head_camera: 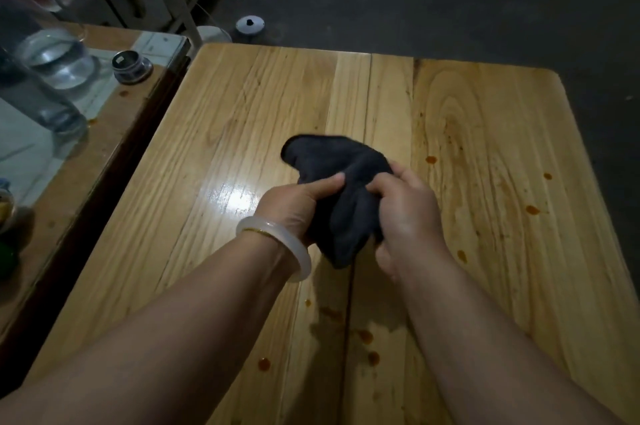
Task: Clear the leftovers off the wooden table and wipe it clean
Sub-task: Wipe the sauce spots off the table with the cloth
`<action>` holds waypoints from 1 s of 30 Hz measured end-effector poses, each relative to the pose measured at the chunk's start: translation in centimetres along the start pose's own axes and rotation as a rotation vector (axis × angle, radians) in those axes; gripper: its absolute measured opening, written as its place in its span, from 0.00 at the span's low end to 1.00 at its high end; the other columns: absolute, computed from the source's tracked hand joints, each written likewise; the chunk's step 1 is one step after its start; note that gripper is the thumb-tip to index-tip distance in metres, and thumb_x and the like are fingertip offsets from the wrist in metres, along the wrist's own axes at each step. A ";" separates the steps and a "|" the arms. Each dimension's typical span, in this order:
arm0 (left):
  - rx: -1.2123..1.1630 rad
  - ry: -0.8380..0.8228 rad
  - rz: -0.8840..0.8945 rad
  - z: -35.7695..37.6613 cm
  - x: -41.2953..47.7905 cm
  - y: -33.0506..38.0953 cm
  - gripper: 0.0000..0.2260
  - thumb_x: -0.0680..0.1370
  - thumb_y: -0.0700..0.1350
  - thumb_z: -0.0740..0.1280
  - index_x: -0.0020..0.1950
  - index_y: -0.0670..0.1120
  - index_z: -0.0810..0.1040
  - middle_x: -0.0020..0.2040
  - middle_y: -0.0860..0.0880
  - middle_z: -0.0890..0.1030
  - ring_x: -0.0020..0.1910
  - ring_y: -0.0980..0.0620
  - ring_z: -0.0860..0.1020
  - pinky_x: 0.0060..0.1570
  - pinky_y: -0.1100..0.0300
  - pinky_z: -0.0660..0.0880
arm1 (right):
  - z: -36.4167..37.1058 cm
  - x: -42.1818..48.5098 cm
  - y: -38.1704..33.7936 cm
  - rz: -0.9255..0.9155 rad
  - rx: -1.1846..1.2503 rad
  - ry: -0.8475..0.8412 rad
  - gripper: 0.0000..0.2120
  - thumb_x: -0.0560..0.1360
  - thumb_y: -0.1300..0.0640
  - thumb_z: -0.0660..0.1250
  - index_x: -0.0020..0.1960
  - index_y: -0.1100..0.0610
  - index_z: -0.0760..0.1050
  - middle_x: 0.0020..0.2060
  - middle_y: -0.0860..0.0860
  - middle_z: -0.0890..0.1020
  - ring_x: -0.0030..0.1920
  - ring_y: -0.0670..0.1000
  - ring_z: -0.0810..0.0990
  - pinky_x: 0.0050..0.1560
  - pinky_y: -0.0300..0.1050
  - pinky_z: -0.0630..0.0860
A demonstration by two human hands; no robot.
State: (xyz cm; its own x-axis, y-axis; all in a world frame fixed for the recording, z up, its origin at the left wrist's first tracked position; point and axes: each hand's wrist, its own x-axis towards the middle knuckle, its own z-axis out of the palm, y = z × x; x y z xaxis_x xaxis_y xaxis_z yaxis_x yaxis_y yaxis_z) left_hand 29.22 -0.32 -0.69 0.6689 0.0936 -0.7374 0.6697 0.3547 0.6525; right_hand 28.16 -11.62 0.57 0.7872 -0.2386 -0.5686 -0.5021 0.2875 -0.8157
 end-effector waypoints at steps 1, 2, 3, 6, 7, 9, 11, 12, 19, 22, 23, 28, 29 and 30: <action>0.095 0.076 -0.013 0.0 0.7 -0.3 0.20 0.62 0.50 0.78 0.47 0.41 0.79 0.48 0.40 0.83 0.50 0.40 0.81 0.57 0.44 0.75 | -0.3 0.1 0.2 -0.190 -0.288 0.092 0.22 0.76 0.64 0.65 0.68 0.48 0.70 0.61 0.47 0.76 0.58 0.46 0.76 0.51 0.37 0.76; 0.185 0.135 -0.023 0.0 1.1 -0.2 0.19 0.62 0.52 0.78 0.44 0.43 0.77 0.47 0.41 0.82 0.49 0.39 0.80 0.57 0.44 0.75 | -0.5 0.0 0.4 -0.379 -0.521 0.152 0.24 0.76 0.62 0.66 0.69 0.46 0.68 0.65 0.45 0.71 0.61 0.43 0.70 0.50 0.32 0.71; 0.251 0.164 -0.020 0.1 1.6 -0.4 0.18 0.63 0.52 0.77 0.43 0.44 0.76 0.47 0.41 0.82 0.49 0.39 0.80 0.57 0.44 0.75 | -0.9 0.0 0.6 -0.526 -0.654 0.167 0.25 0.76 0.61 0.66 0.70 0.46 0.67 0.66 0.44 0.68 0.62 0.42 0.66 0.51 0.31 0.68; 0.321 0.100 -0.009 1.1 1.3 0.0 0.18 0.61 0.53 0.73 0.44 0.43 0.78 0.48 0.40 0.82 0.50 0.39 0.81 0.56 0.45 0.76 | -1.1 0.3 1.6 -0.571 -0.728 -0.082 0.25 0.79 0.47 0.63 0.75 0.46 0.64 0.71 0.44 0.66 0.69 0.43 0.64 0.67 0.43 0.66; 0.280 0.059 0.002 1.4 1.0 0.0 0.15 0.65 0.52 0.73 0.43 0.43 0.78 0.44 0.40 0.82 0.47 0.41 0.82 0.52 0.47 0.78 | -0.8 0.4 1.8 -0.478 -0.714 -0.195 0.27 0.80 0.42 0.60 0.77 0.45 0.61 0.73 0.44 0.64 0.72 0.45 0.63 0.70 0.48 0.65; 0.098 -0.073 -0.040 2.2 0.3 -0.1 0.08 0.74 0.46 0.69 0.41 0.42 0.77 0.31 0.44 0.79 0.28 0.49 0.79 0.32 0.59 0.79 | -0.9 1.3 2.1 -0.348 -0.686 -0.278 0.34 0.77 0.34 0.57 0.79 0.45 0.54 0.77 0.45 0.60 0.75 0.48 0.60 0.74 0.55 0.62; -0.002 -0.175 -0.025 2.4 0.0 -0.1 0.08 0.77 0.45 0.65 0.42 0.41 0.77 0.30 0.46 0.77 0.25 0.53 0.76 0.29 0.62 0.76 | -1.4 2.7 1.8 -0.356 -0.636 -0.266 0.36 0.76 0.33 0.59 0.79 0.44 0.53 0.76 0.46 0.62 0.75 0.50 0.62 0.73 0.55 0.64; -0.009 -0.206 0.007 2.5 0.0 0.0 0.09 0.77 0.46 0.64 0.43 0.41 0.78 0.35 0.45 0.79 0.31 0.51 0.79 0.37 0.59 0.78 | -1.8 3.3 1.4 -0.387 -0.592 -0.269 0.33 0.77 0.37 0.62 0.78 0.44 0.56 0.74 0.47 0.66 0.73 0.49 0.66 0.71 0.53 0.67; 0.691 0.277 0.459 1.0 5.0 -1.2 0.12 0.77 0.35 0.62 0.56 0.46 0.79 0.53 0.51 0.80 0.55 0.52 0.78 0.50 0.63 0.71 | -3.8 6.1 0.1 -0.832 -0.775 -0.153 0.26 0.79 0.55 0.66 0.75 0.47 0.64 0.69 0.45 0.71 0.67 0.42 0.68 0.68 0.36 0.66; 0.969 0.440 0.572 -0.8 7.3 -2.8 0.16 0.77 0.37 0.63 0.64 0.47 0.74 0.62 0.49 0.75 0.62 0.49 0.73 0.59 0.57 0.71 | -4.0 6.6 1.9 -0.867 -1.160 -0.235 0.29 0.78 0.54 0.65 0.76 0.42 0.60 0.75 0.44 0.65 0.76 0.47 0.59 0.77 0.50 0.50; 1.018 0.445 0.614 -1.2 7.8 -3.2 0.17 0.77 0.37 0.63 0.66 0.46 0.73 0.64 0.48 0.73 0.63 0.47 0.72 0.62 0.54 0.70 | -4.1 6.5 3.0 -0.819 -1.289 -0.278 0.30 0.79 0.54 0.64 0.77 0.41 0.58 0.76 0.43 0.62 0.77 0.47 0.54 0.77 0.50 0.44; 1.152 0.459 0.748 -2.1 9.6 -3.2 0.20 0.79 0.38 0.58 0.72 0.41 0.66 0.72 0.46 0.66 0.71 0.49 0.63 0.69 0.59 0.58 | -5.2 5.1 7.9 -0.722 -1.440 -0.399 0.26 0.80 0.38 0.51 0.77 0.42 0.58 0.79 0.44 0.52 0.79 0.47 0.39 0.77 0.55 0.36; 1.189 0.440 0.747 -2.1 10.1 -3.2 0.21 0.79 0.38 0.59 0.73 0.41 0.63 0.73 0.46 0.63 0.73 0.49 0.60 0.71 0.59 0.56 | -5.1 5.0 8.4 -0.713 -1.400 -0.380 0.27 0.80 0.36 0.47 0.76 0.42 0.60 0.79 0.44 0.53 0.79 0.47 0.39 0.77 0.56 0.37; 1.219 0.420 0.740 -2.2 10.4 -3.1 0.22 0.80 0.40 0.59 0.75 0.42 0.61 0.75 0.47 0.60 0.74 0.50 0.57 0.73 0.58 0.53 | -5.0 5.0 8.6 -0.718 -1.381 -0.358 0.27 0.80 0.37 0.44 0.76 0.42 0.61 0.79 0.44 0.54 0.79 0.47 0.41 0.77 0.56 0.38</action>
State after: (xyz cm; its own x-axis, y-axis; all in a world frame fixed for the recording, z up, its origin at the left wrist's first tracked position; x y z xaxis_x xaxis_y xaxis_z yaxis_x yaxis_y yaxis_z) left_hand 33.44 1.59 -10.80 0.9723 0.2307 -0.0382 0.2206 -0.8506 0.4772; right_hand 26.00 -14.98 -9.85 0.9323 0.3288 -0.1508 0.2248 -0.8533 -0.4705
